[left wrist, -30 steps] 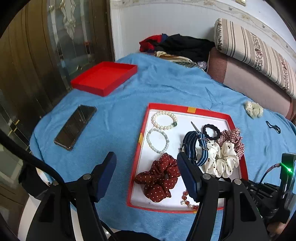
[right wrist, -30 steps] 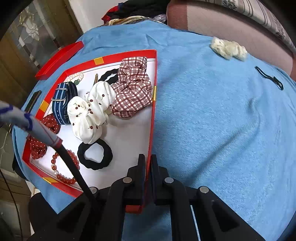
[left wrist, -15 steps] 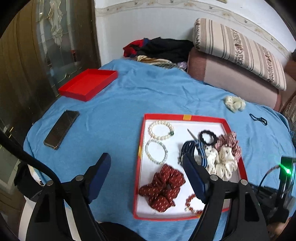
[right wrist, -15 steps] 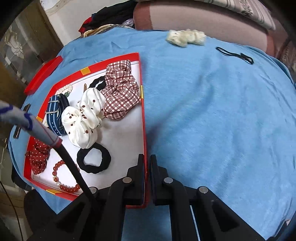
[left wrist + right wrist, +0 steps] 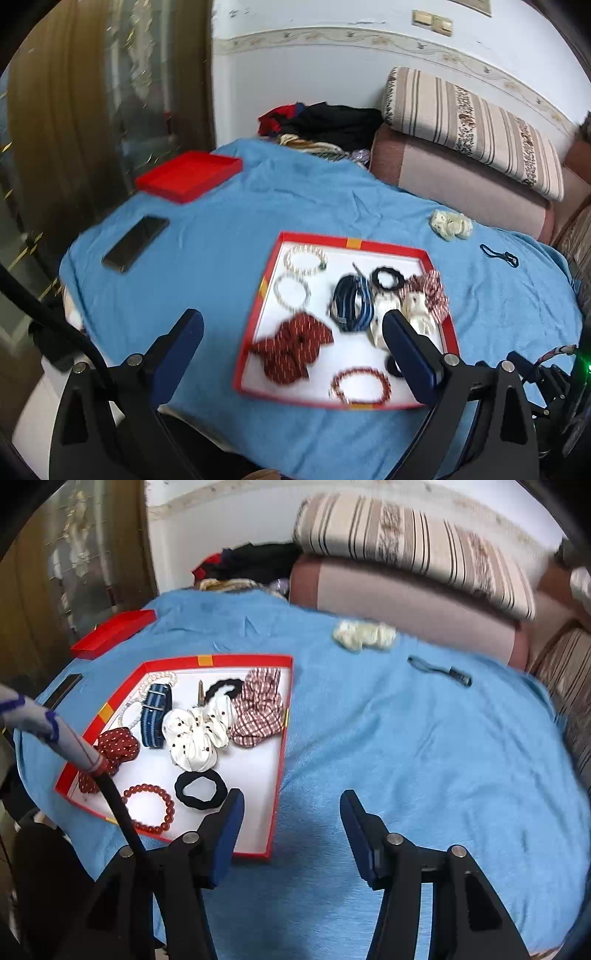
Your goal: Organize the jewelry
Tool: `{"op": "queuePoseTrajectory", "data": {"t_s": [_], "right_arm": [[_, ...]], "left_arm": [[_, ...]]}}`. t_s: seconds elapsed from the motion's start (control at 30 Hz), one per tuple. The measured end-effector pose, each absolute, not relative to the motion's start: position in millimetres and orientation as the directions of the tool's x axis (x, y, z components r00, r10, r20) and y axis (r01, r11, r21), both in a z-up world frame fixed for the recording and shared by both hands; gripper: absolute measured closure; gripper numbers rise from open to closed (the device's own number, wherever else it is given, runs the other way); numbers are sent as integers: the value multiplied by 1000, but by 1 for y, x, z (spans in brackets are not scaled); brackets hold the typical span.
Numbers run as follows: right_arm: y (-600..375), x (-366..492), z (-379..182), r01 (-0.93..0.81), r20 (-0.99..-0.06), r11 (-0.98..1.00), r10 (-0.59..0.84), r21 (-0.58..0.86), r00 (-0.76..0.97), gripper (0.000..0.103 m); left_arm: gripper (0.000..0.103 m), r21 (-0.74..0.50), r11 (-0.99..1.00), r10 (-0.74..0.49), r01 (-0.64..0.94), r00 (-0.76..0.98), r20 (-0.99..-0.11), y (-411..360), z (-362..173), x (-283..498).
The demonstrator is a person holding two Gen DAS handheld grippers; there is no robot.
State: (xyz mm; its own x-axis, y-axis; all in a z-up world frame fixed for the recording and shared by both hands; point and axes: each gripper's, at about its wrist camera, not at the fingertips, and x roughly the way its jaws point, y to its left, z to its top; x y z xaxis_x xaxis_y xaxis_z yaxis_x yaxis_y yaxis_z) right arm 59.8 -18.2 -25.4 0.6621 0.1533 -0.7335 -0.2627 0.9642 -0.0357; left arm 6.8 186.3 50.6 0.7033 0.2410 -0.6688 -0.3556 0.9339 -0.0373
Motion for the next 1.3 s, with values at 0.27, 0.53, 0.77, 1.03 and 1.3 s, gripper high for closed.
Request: {"op": "queuePoseTrajectory", "data": {"t_s": [0.27, 0.53, 0.77, 1.03, 1.3], "right_arm": [[-19, 43, -32, -285, -726, 956, 151, -64, 671, 39], [-11, 29, -24, -281, -691, 954, 133, -105, 711, 32], [3, 24, -29, -303, -697, 943, 128, -134, 706, 32], [15, 16, -27, -306, -690, 938, 113, -163, 715, 29], [15, 14, -25, -290, -687, 943, 102, -163, 719, 27]], "left_arm": [[4, 12, 919, 292, -394, 661, -691, 170, 36, -17], [4, 30, 927, 282, -374, 642, -713, 164, 26, -20], [4, 53, 930, 283, -363, 621, -731, 167, 15, -25], [4, 32, 932, 267, -361, 623, -736, 172, 12, -30], [4, 41, 934, 267, -355, 615, -742, 168, 11, -31]]}}
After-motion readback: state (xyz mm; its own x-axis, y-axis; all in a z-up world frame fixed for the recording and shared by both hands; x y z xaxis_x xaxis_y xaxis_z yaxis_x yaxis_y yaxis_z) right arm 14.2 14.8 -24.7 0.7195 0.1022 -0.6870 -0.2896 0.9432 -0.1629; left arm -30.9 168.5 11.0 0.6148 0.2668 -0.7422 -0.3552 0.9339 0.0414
